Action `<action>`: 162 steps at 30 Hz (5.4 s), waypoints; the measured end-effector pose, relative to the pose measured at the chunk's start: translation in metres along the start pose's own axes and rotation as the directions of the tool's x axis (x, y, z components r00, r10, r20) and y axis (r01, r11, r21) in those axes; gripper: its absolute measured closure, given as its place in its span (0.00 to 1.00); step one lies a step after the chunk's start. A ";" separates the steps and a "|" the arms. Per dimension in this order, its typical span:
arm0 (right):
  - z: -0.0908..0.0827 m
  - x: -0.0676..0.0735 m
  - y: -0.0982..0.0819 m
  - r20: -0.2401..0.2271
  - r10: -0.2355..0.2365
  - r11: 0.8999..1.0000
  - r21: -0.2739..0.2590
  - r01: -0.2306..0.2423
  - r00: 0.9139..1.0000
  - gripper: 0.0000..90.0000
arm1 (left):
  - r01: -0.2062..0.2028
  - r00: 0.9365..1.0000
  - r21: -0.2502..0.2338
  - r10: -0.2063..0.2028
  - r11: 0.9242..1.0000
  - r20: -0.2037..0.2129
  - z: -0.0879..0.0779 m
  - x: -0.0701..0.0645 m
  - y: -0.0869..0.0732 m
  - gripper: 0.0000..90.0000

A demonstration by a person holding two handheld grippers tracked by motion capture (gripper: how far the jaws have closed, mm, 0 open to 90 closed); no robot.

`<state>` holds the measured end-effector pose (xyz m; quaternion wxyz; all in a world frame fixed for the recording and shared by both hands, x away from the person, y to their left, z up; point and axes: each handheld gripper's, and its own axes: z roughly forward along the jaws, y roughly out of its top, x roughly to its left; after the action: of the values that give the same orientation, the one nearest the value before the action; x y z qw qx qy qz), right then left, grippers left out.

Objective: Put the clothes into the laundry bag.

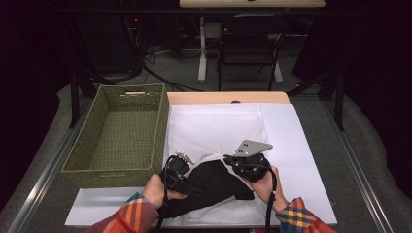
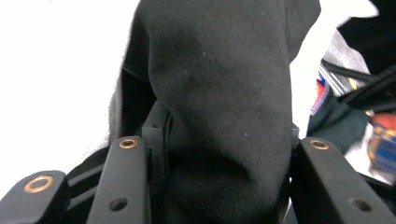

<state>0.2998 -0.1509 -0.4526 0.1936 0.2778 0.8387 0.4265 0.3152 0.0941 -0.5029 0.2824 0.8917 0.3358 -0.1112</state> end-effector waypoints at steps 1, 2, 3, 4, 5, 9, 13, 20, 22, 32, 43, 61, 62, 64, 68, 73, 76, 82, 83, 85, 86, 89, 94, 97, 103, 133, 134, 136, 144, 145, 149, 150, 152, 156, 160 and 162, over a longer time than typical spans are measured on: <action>-0.001 0.000 0.000 0.001 0.000 1.000 -0.001 0.000 1.000 0.99 | -0.003 1.000 0.006 0.003 1.000 -0.014 0.002 0.000 -0.001 0.60; -0.001 0.001 0.000 0.003 0.000 1.000 -0.002 0.000 1.000 0.99 | -0.002 1.000 0.004 0.002 1.000 -0.027 0.004 -0.001 -0.001 0.60; -0.002 0.001 0.000 0.002 0.000 1.000 -0.001 0.000 1.000 0.99 | -0.006 0.999 -0.005 0.005 1.000 -0.042 0.005 -0.002 -0.002 0.59; -0.002 0.002 0.000 0.003 -0.002 1.000 -0.001 0.002 1.000 0.99 | -0.020 0.998 -0.001 0.019 1.000 -0.053 0.005 -0.003 -0.002 0.59; -0.002 0.002 0.000 0.004 -0.004 1.000 -0.001 0.004 1.000 0.99 | -0.020 0.998 -0.004 0.020 1.000 -0.062 0.006 -0.004 -0.002 0.58; -0.003 0.002 0.000 0.004 -0.005 1.000 -0.001 0.005 1.000 0.99 | -0.038 0.995 -0.011 0.037 0.999 -0.092 0.010 -0.004 -0.005 0.52; -0.002 0.000 0.000 0.003 0.002 1.000 0.000 -0.002 1.000 0.99 | -0.061 0.992 -0.007 0.060 0.998 -0.106 0.007 -0.005 -0.006 0.42; -0.003 0.000 0.000 0.001 0.001 1.000 0.000 -0.001 1.000 0.99 | -0.098 0.988 -0.002 0.096 0.995 -0.124 -0.001 -0.009 -0.011 0.29; -0.003 0.000 -0.001 0.002 0.001 1.000 0.002 -0.001 1.000 0.99 | -0.116 0.984 0.008 0.116 0.993 -0.132 -0.004 -0.010 -0.014 0.26; -0.001 -0.002 -0.002 0.003 0.005 1.000 0.011 -0.005 1.000 0.99 | -0.192 0.975 0.036 0.194 0.981 -0.109 0.006 -0.008 -0.021 0.27; -0.004 -0.002 0.000 0.000 0.002 1.000 -0.001 -0.002 1.000 0.99 | -0.170 0.983 -0.050 0.166 0.984 -0.077 0.008 -0.006 -0.025 0.63; -0.003 0.000 -0.003 -0.002 0.003 1.000 0.015 -0.003 1.000 0.99 | -0.113 0.980 -0.061 0.101 0.992 -0.173 0.011 -0.014 -0.017 0.43; -0.003 0.000 -0.002 -0.002 0.002 1.000 0.015 -0.002 1.000 0.99 | -0.127 0.980 -0.060 0.115 0.990 -0.165 0.010 -0.014 -0.018 0.39; -0.003 -0.001 -0.003 -0.002 0.005 1.000 0.016 -0.005 1.000 0.99 | -0.145 0.977 -0.047 0.136 0.988 -0.164 0.006 -0.014 -0.021 0.32; -0.004 -0.001 -0.002 -0.004 0.006 1.000 0.012 -0.006 1.000 0.99 | -0.153 0.978 -0.060 0.143 0.986 -0.154 -0.001 -0.014 -0.024 0.22; -0.005 -0.001 -0.002 -0.004 0.009 1.000 0.011 -0.009 1.000 0.99 | -0.151 0.979 -0.047 0.144 0.987 -0.142 0.000 -0.012 -0.024 0.18; -0.005 -0.001 -0.002 -0.005 0.010 1.000 0.011 -0.010 1.000 0.99 | -0.151 0.980 -0.038 0.145 0.988 -0.136 0.002 -0.012 -0.024 0.17; -0.005 -0.001 -0.002 -0.004 0.010 1.000 0.012 -0.010 1.000 0.99 | -0.157 0.979 -0.023 0.152 0.987 -0.136 0.006 -0.013 -0.023 0.17; -0.005 -0.001 -0.002 -0.004 0.007 1.000 0.011 -0.007 1.000 0.99 | -0.157 0.979 -0.016 0.153 0.987 -0.134 0.006 -0.012 -0.023 0.17; -0.006 -0.001 -0.002 -0.001 0.006 1.000 0.009 -0.006 1.000 0.99 | -0.156 0.980 -0.019 0.152 0.988 -0.132 0.007 -0.012 -0.023 0.17; -0.006 0.000 -0.001 -0.001 0.008 1.000 0.010 -0.008 1.000 0.99 | -0.156 0.980 -0.015 0.153 0.988 -0.128 0.008 -0.012 -0.023 0.17; -0.005 0.001 -0.002 -0.001 0.005 1.000 0.011 -0.005 1.000 0.99 | -0.165 0.978 -0.011 0.162 0.986 -0.133 0.012 -0.012 -0.023 0.17; -0.005 0.000 -0.002 0.001 0.007 1.000 0.014 -0.007 1.000 0.99 | -0.152 0.981 -0.013 0.149 0.988 -0.122 0.017 -0.007 -0.021 0.18; -0.005 0.000 -0.002 -0.003 0.005 1.000 0.013 -0.005 1.000 0.99 | -0.149 0.981 -0.006 0.147 0.989 -0.124 0.019 -0.007 -0.021 0.19; -0.005 0.000 -0.003 0.000 0.003 1.000 0.015 -0.003 1.000 0.99 | -0.147 0.981 -0.015 0.144 0.989 -0.132 0.020 -0.007 -0.022 0.30; -0.004 0.001 -0.002 0.004 0.015 1.000 0.016 -0.016 1.000 0.99 | 0.018 0.990 -0.195 -0.044 0.981 -0.132 0.009 -0.015 -0.017 0.63; -0.003 0.001 -0.002 0.003 0.017 1.000 0.017 -0.017 1.000 0.99 | 0.017 0.990 -0.187 -0.043 0.982 -0.135 0.011 -0.015 -0.016 0.62; -0.002 0.000 -0.003 0.002 0.014 1.000 0.019 -0.014 1.000 0.99 | 0.027 0.987 -0.193 -0.057 0.981 -0.150 0.016 -0.015 -0.014 0.61; -0.003 0.000 -0.004 0.001 0.017 1.000 0.019 -0.017 1.000 0.99 | -0.029 0.981 -0.146 0.000 0.989 -0.194 0.019 -0.012 -0.017 0.41; -0.003 0.000 -0.004 -0.001 0.019 1.000 0.019 -0.019 1.000 0.99 | -0.038 0.980 -0.147 0.008 0.988 -0.200 0.018 -0.013 -0.018 0.38; -0.003 0.000 -0.004 -0.002 0.019 1.000 0.018 -0.019 1.000 0.99 | -0.058 0.980 -0.142 0.030 0.988 -0.195 0.011 -0.014 -0.025 0.30; -0.003 0.000 -0.004 -0.001 0.019 1.000 0.019 -0.019 1.000 0.99 | -0.069 0.980 -0.134 0.042 0.989 -0.196 0.009 -0.014 -0.026 0.29; -0.003 -0.001 -0.004 -0.001 0.021 1.000 0.019 -0.021 1.000 0.99 | -0.078 0.979 -0.132 0.051 0.988 -0.196 0.005 -0.015 -0.028 0.26; -0.003 -0.002 -0.005 0.001 0.023 1.000 0.016 -0.023 1.000 0.99 | -0.079 0.982 -0.124 0.056 0.989 -0.183 -0.002 -0.017 -0.034 0.21; -0.004 -0.003 -0.005 0.000 0.026 1.000 0.015 -0.026 1.000 0.99 | -0.078 0.981 -0.120 0.055 0.990 -0.183 -0.005 -0.019 -0.042 0.18; -0.003 -0.003 -0.005 0.001 0.028 0.999 0.017 -0.028 1.000 0.99 | -0.079 0.982 -0.101 0.060 0.992 -0.176 -0.005 -0.018 -0.046 0.18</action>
<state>0.2988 -0.1575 -0.4549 0.1857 0.2913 0.8384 0.4217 0.2713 0.1152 -0.5112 0.3037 0.8926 0.3333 -0.0052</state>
